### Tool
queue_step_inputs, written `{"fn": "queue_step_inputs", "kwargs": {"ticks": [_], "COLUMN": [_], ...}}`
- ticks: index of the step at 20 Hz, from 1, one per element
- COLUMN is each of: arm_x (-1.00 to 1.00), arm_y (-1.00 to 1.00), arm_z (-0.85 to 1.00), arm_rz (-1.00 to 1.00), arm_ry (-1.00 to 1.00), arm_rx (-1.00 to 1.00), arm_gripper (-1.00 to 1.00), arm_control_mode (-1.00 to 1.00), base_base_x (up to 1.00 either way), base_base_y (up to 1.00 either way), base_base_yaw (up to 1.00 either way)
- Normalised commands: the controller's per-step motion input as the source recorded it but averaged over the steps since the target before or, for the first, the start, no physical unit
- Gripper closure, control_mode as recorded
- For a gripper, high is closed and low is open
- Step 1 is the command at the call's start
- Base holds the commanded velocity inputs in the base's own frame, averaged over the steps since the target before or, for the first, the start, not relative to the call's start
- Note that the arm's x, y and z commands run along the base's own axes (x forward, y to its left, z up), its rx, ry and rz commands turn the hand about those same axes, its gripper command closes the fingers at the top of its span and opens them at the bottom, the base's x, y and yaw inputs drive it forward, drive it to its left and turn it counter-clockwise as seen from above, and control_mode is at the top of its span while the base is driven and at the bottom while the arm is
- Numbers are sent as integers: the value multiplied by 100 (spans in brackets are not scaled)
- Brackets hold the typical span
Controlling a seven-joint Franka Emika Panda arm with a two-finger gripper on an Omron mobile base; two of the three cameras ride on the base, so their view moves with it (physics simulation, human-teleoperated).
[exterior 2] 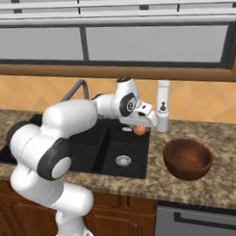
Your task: Pick the onion from the sink and place it in the bowl. Then pick the bowl and place it in the microwave. Then close the microwave door and press the start button.
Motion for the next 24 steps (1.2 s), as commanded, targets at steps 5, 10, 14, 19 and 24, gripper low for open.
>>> {"fn": "queue_step_inputs", "kwargs": {"ticks": [5, 10, 14, 19, 24], "arm_x": [-44, -44, -22, 6, 15], "arm_y": [-100, -93, -63, -36, -36], "arm_z": [4, 26, 5, -22, -13], "arm_rz": [-20, -9, -8, -1, 0], "arm_ry": [-13, -4, 0, 0, 2], "arm_rx": [-4, 17, 22, 10, 1], "arm_gripper": [100, 100, 100, 100, 100], "arm_control_mode": [-100, -100, -100, -100, -100], "base_base_x": [0, 0, 0, 0, 0], "base_base_y": [0, 0, 0, 0, 0], "base_base_yaw": [0, 0, 0, 0, 0]}}
